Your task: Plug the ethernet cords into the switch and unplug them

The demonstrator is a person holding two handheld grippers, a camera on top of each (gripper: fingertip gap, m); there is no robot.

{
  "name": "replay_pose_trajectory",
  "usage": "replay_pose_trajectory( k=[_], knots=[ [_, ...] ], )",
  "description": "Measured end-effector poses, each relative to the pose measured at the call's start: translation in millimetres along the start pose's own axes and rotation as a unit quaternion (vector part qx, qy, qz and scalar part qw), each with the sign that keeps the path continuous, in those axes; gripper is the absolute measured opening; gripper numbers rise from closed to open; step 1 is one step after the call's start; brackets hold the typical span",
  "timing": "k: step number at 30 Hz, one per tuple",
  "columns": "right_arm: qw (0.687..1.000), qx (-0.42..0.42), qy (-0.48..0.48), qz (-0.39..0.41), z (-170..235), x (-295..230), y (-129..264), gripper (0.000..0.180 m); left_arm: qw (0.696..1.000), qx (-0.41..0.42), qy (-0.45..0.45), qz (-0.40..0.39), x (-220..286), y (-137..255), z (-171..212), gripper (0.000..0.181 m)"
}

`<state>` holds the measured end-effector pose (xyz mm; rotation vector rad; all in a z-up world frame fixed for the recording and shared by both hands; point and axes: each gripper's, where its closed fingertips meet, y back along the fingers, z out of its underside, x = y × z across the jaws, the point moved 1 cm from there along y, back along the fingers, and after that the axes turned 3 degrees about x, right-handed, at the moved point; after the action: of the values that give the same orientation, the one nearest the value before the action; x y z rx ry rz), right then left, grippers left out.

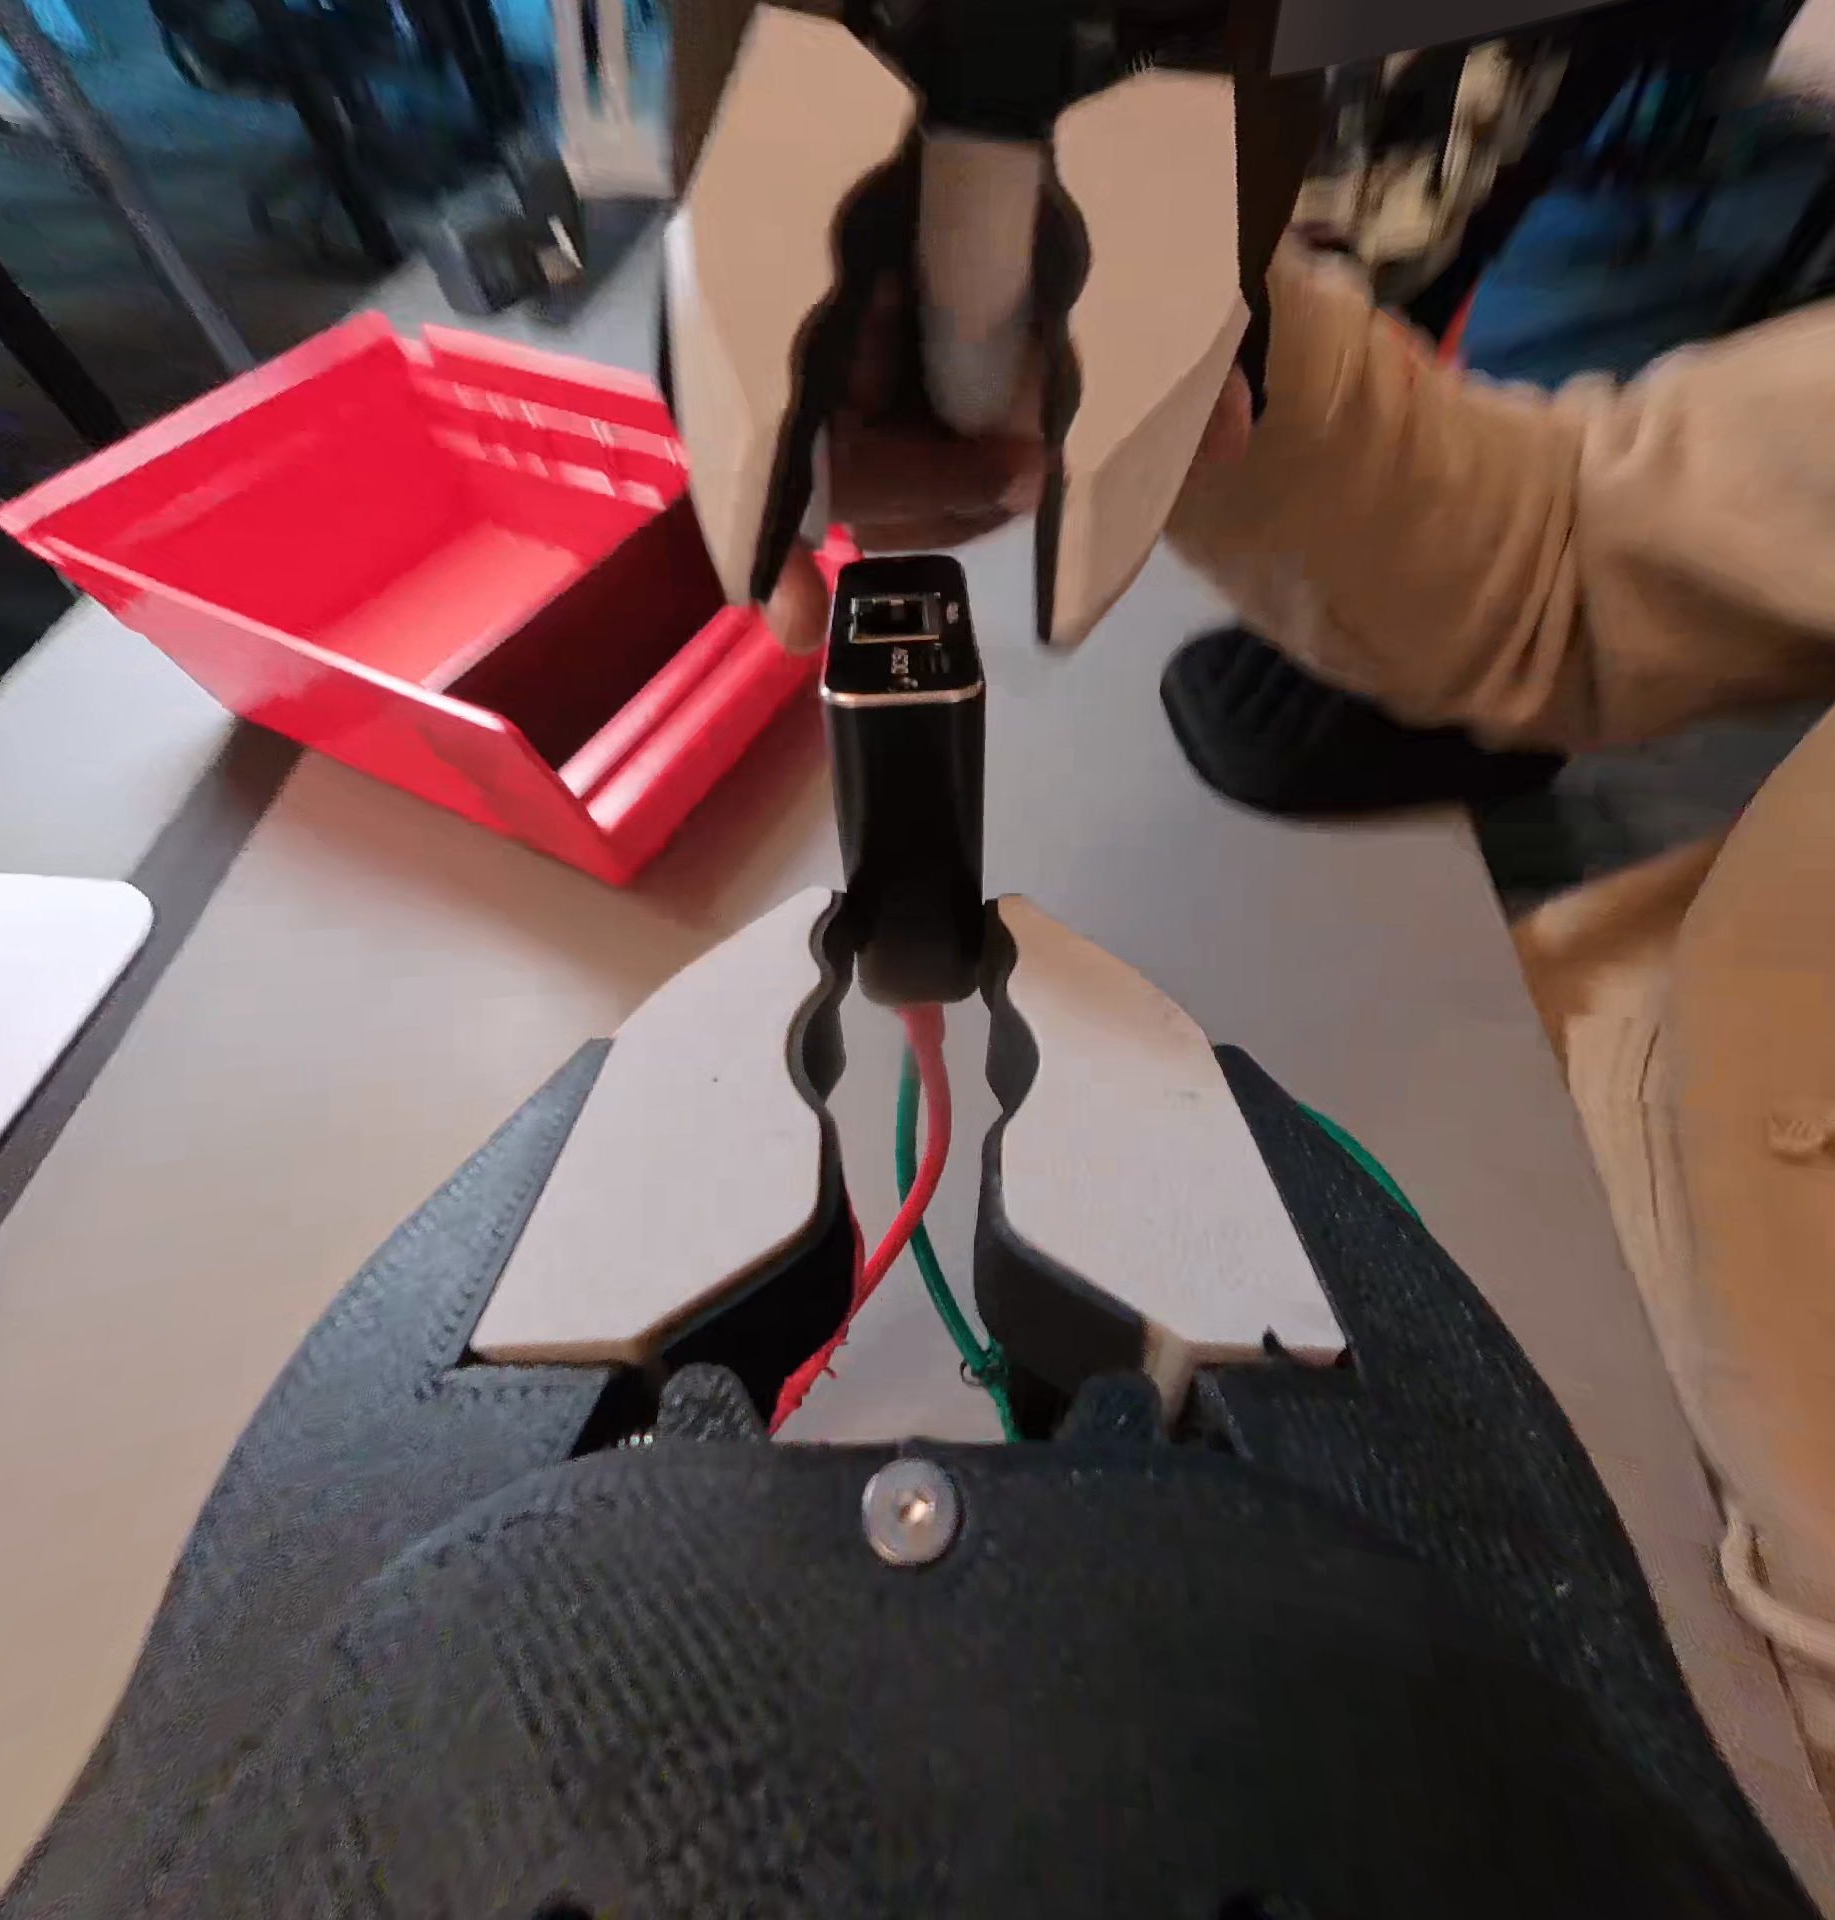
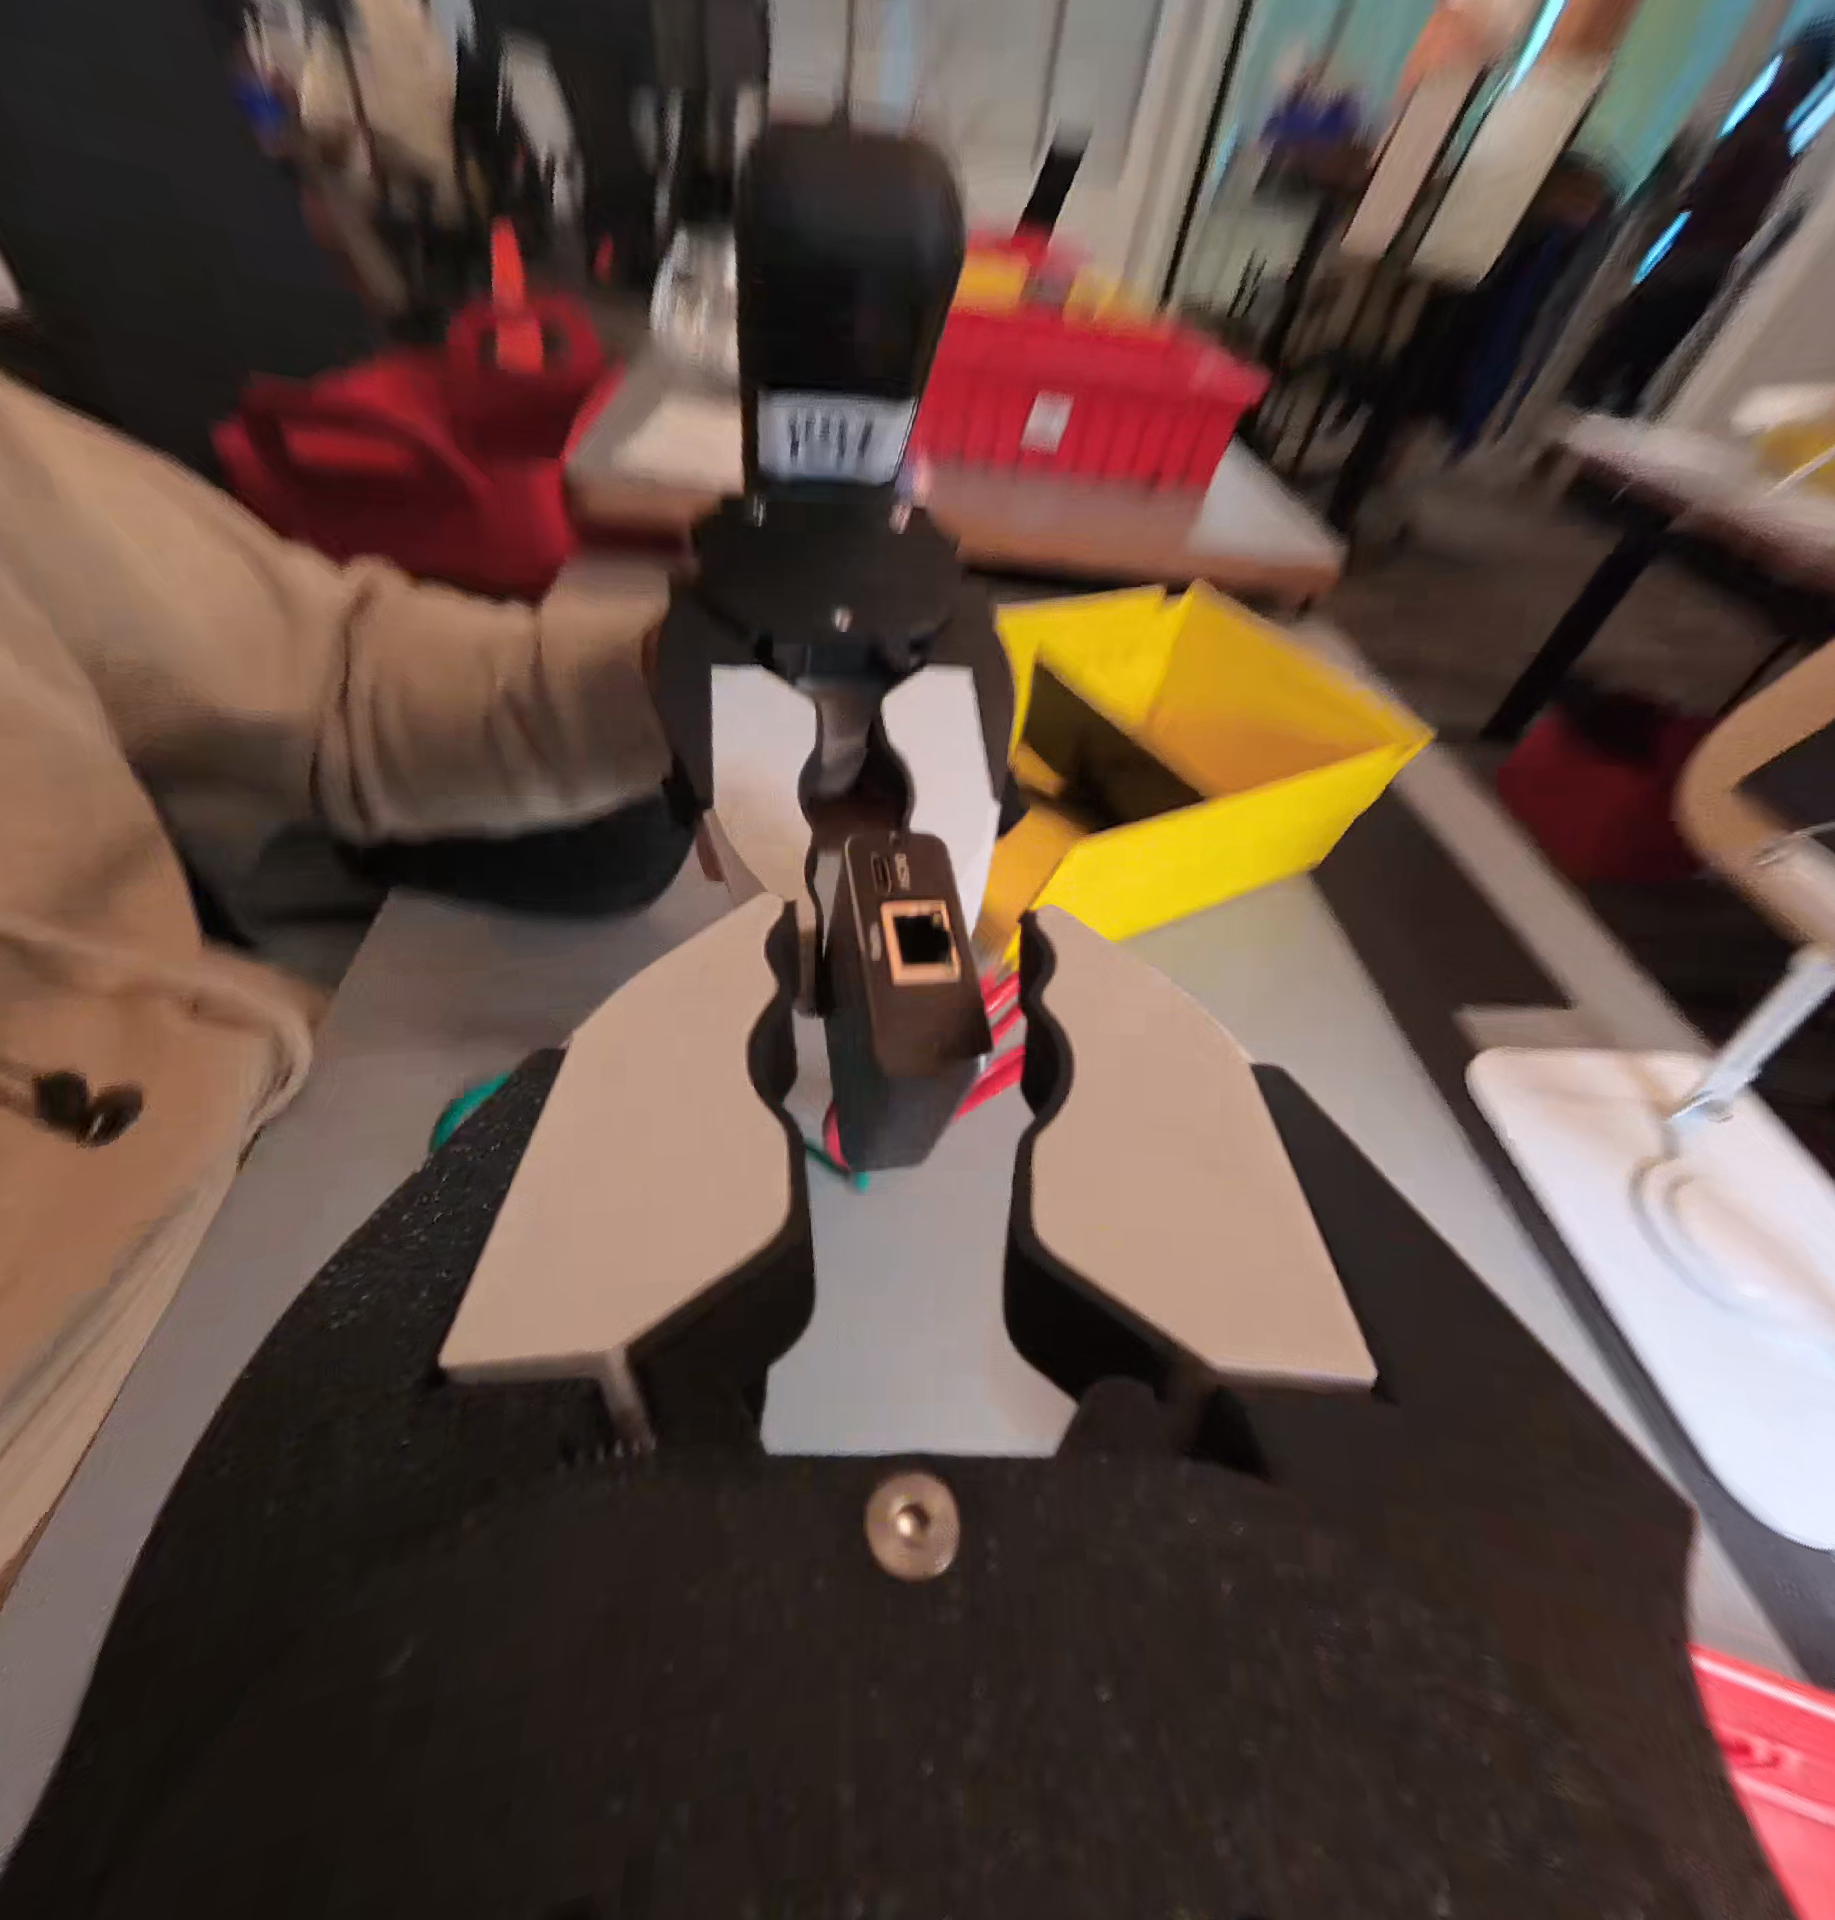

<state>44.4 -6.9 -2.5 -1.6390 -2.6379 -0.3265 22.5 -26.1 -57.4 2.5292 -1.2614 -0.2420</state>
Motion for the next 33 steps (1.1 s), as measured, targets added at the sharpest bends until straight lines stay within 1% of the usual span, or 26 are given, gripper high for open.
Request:
replay_pose_trajectory(
  k=[2, 3, 5, 7, 10, 11, 12, 14, 18, 20, 22, 24, 25, 27, 28, 29, 30, 31, 33],
  knots=[
    [0.998, 0.065, -0.007, 0.023, -17.5, 9.9, 15.5, 0.046, 0.995, 0.097, 0.019, -0.009, -8.8, 14.7, -24.7, 0.024],
    [0.996, 0.079, -0.018, 0.025, -20.1, 12.9, 19.1, 0.049, 0.988, 0.149, 0.028, -0.009, -10.9, 23.6, -37.5, 0.024],
    [0.994, 0.104, -0.029, 0.032, -22.6, 18.0, 17.8, 0.051, 0.971, 0.237, 0.043, -0.002, -11.4, 40.7, -59.6, 0.024],
    [0.991, 0.130, -0.039, 0.018, -27.4, 13.0, 7.6, 0.051, 0.952, 0.302, 0.035, 0.015, -2.8, 53.2, -75.9, 0.023],
    [0.990, 0.140, -0.022, -0.016, -34.6, -9.3, -12.1, 0.048, 0.941, 0.337, 0.013, 0.023, 9.1, 53.0, -83.3, 0.023],
    [0.991, 0.133, -0.006, -0.013, -35.4, -14.0, -16.4, 0.040, 0.940, 0.341, 0.003, 0.026, 12.4, 50.0, -82.3, 0.024],
    [0.991, 0.130, 0.014, -0.002, -36.4, -16.1, -18.0, 0.027, 0.938, 0.344, -0.003, 0.032, 14.8, 46.8, -80.4, 0.023],
    [0.994, 0.106, 0.025, 0.005, -33.6, -16.9, -17.6, 0.025, 0.936, 0.350, 0.003, 0.045, 14.8, 43.5, -76.5, 0.023],
    [0.998, 0.026, 0.047, 0.025, -19.0, -9.4, -9.8, 0.024, 0.958, 0.283, 0.016, 0.040, 4.2, 34.3, -60.5, 0.024],
    [0.997, -0.027, 0.065, 0.037, -12.2, -6.2, 2.0, 0.024, 0.970, 0.244, -0.004, 0.020, -0.7, 38.0, -56.1, 0.034],
    [0.985, -0.104, 0.120, 0.070, -0.1, -1.0, 15.0, 0.023, 0.982, 0.184, -0.045, -0.013, -3.8, 39.7, -50.4, 0.041],
    [0.968, -0.181, 0.158, 0.077, 15.5, -4.1, 20.2, 0.023, 0.986, 0.119, -0.103, -0.059, -5.4, 36.3, -43.2, 0.045],
    [0.958, -0.215, 0.171, 0.076, 24.0, -6.7, 18.4, 0.023, 0.985, 0.089, -0.129, -0.074, -4.1, 32.2, -39.2, 0.047],
    [0.939, -0.278, 0.195, 0.062, 43.4, -13.3, 8.2, 0.023, 0.984, 0.032, -0.160, -0.074, 4.0, 17.5, -26.7, 0.050],
    [0.933, -0.295, 0.200, 0.045, 51.9, -18.3, 1.0, 0.023, 0.984, 0.001, -0.167, -0.065, 8.1, 8.8, -17.0, 0.051],
    [0.932, -0.300, 0.202, 0.030, 57.5, -22.4, -6.1, 0.024, 0.981, -0.030, -0.178, -0.064, 9.0, 1.2, -6.6, 0.048],
    [0.933, -0.298, 0.200, 0.025, 60.4, -22.9, -11.5, 0.023, 0.977, -0.053, -0.194, -0.068, 7.7, -3.8, 2.7, 0.036],
    [0.930, -0.305, 0.204, 0.029, 64.7, -19.2, -12.4, 0.024, 0.975, -0.063, -0.202, -0.067, 6.4, -6.7, 8.9, 0.029],
    [0.935, -0.287, 0.199, 0.056, 63.3, -6.9, -12.8, 0.025, 0.981, -0.048, -0.172, -0.074, -2.4, -7.0, 9.5, 0.027]
  ],
)
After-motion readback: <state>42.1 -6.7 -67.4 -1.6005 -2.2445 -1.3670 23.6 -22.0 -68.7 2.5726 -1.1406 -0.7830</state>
